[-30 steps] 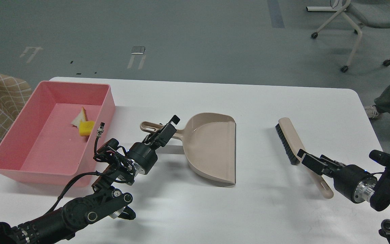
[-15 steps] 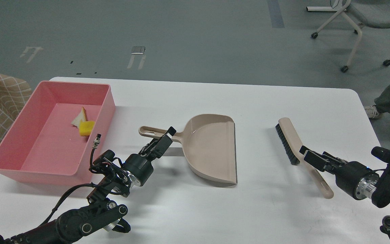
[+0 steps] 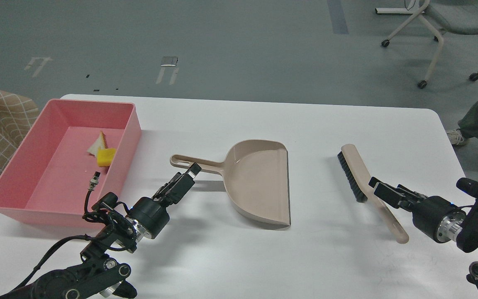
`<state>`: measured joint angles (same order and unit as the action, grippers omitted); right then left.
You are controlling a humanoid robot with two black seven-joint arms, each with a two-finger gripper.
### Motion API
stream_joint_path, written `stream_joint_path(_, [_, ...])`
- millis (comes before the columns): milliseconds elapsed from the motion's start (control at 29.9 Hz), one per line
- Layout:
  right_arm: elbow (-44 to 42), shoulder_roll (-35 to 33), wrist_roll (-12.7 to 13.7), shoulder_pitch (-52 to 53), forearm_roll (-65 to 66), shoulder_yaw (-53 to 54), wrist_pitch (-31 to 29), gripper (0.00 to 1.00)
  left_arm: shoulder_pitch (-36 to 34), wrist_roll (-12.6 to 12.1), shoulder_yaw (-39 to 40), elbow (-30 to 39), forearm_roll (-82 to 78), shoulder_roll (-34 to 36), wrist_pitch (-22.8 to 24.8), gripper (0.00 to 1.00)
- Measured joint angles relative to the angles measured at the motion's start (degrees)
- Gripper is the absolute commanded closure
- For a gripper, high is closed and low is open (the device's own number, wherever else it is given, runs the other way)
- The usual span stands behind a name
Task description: Sweep and dump garbage into bin
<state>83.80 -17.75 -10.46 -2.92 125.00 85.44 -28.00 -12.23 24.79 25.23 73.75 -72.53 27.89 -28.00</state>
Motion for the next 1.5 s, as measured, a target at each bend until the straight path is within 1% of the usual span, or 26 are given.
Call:
stream_joint_path(201, [-0.04,-0.01,-0.1,0.46,0.0,0.0,0.0,0.08,3.86,-0.07,0.77,6.05,0.07,4.3,0.0,0.01])
stream_joint_path(234, [0.0,-0.04,-0.12,0.5,0.0,0.02,0.0,0.05,4.39,-0.07,0.95,6.98,0.09,5.08,0.0,0.01])
stream_joint_path(301, [0.2,-0.11,-0.2,0.59,0.0,0.49,0.0,0.05,5.17,-0.04,1.67,9.19,0.12,6.99,0.0,0.01])
stream_joint_path(368, [0.44,-0.25,-0.37,0.72,0.0,1.95,0.0,0.05,5.66,0.02,2.94,11.93,0.23,8.96,0.0,0.01])
stream_joint_path(535, [1.6,-0.88,-0.6,2.74,0.0,6.98,0.0,0.03,6.53,0.25,6.84,22.53,0.78,13.27,0.0,0.01])
stream_joint_path(602, [2.53,-1.48,-0.65,4.38,-0.08,9.41,0.0,0.03,6.56,0.3,8.33,24.69,0.86,14.84,0.0,0.02])
stream_joint_path(668, [2.94,-1.71,-0.74,6.49,-1.12,11.32,0.0,0.03,6.12,0.3,10.03,25.43,0.94,15.9,0.0,0.02])
stream_joint_path(802, [3.17,-1.79,-0.76,10.44,-7.94,12.47,0.0,0.03,3.49,-0.05,14.12,25.63,2.94,15.83,0.0,0.02])
stream_joint_path(936, [3.5,-1.03,-0.75,12.92,-16.36,13.02,0.0,0.03,-3.03,-0.24,15.94,25.14,10.72,13.58,0.0,0.02])
stream_joint_path(1036, [3.56,0.35,-0.75,14.59,-22.83,13.1,0.01,0.03,-8.84,-0.17,18.28,22.89,18.51,9.89,0.82,0.02])
stream_joint_path(1170, [3.63,4.74,-0.76,17.74,-29.73,13.11,0.01,0.04,-13.61,-0.08,20.77,20.23,23.81,3.76,4.43,0.01])
stream_joint_path(1337, [3.95,10.18,-0.77,21.51,-40.11,13.85,0.01,0.03,-19.71,0.01,21.66,15.91,25.41,-2.15,9.93,0.01])
stream_joint_path(1404, [4.23,12.04,-0.59,22.55,-44.77,13.93,0.01,0.03,-22.17,0.05,23.03,13.53,26.64,-4.98,12.55,0.01])
stream_joint_path(1471, [4.32,13.25,-0.49,23.77,-48.12,13.98,0.61,0.0,-23.87,0.05,25.2,9.33,28.7,-7.44,16.34,0.01])
stream_joint_path(1504, [4.4,13.98,-0.47,24.25,-49.13,14.02,1.33,0.0,-24.34,0.05,26.21,7.05,29.71,-8.55,18.63,0.01])
